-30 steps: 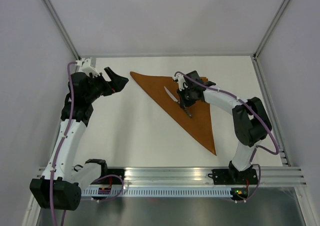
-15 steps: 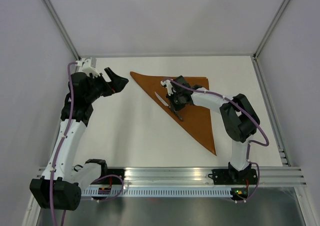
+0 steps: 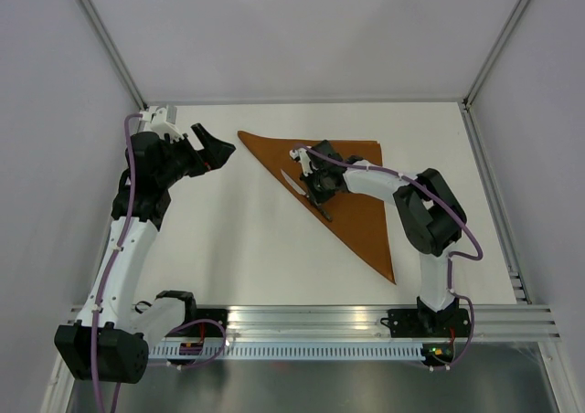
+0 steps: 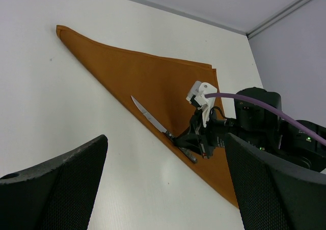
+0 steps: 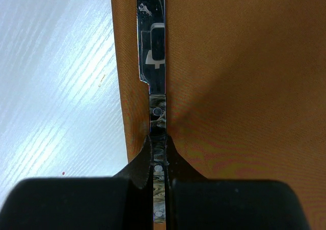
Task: Fold the napkin, place the utensils inside, and roll it up
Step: Place the utensil onto the napkin
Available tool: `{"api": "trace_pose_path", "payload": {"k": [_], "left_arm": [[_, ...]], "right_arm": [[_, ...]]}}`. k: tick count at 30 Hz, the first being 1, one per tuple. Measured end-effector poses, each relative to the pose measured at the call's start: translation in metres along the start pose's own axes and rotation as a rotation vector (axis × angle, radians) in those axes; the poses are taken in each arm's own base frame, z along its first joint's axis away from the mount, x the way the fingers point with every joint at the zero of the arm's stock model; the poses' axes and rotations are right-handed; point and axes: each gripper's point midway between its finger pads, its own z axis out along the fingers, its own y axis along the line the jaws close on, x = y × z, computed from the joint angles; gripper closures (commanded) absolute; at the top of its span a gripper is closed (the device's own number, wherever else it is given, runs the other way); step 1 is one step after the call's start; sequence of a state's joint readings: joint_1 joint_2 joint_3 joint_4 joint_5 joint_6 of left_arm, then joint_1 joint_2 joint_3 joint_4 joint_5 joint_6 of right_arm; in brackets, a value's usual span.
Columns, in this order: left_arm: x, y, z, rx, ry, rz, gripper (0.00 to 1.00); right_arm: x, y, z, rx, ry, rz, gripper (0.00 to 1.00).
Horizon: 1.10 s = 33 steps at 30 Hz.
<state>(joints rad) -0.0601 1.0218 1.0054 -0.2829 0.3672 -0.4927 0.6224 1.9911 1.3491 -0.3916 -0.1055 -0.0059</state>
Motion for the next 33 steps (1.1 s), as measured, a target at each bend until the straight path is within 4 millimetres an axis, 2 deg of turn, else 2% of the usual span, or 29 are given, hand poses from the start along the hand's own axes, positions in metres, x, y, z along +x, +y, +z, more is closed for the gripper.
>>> {"api": "trace_pose_path", "payload": {"k": [26, 33], "left_arm": [[0.003, 0.004, 0.006, -0.011, 0.017, -0.008, 0.00], [-0.001, 0.005, 0.013, -0.012, 0.025, -0.011, 0.00]], "right_arm": [[0.000, -0.003, 0.003, 0.015, -0.003, -0.039, 1.00], [0.000, -0.003, 0.003, 0.015, -0.003, -0.039, 1.00]]}}
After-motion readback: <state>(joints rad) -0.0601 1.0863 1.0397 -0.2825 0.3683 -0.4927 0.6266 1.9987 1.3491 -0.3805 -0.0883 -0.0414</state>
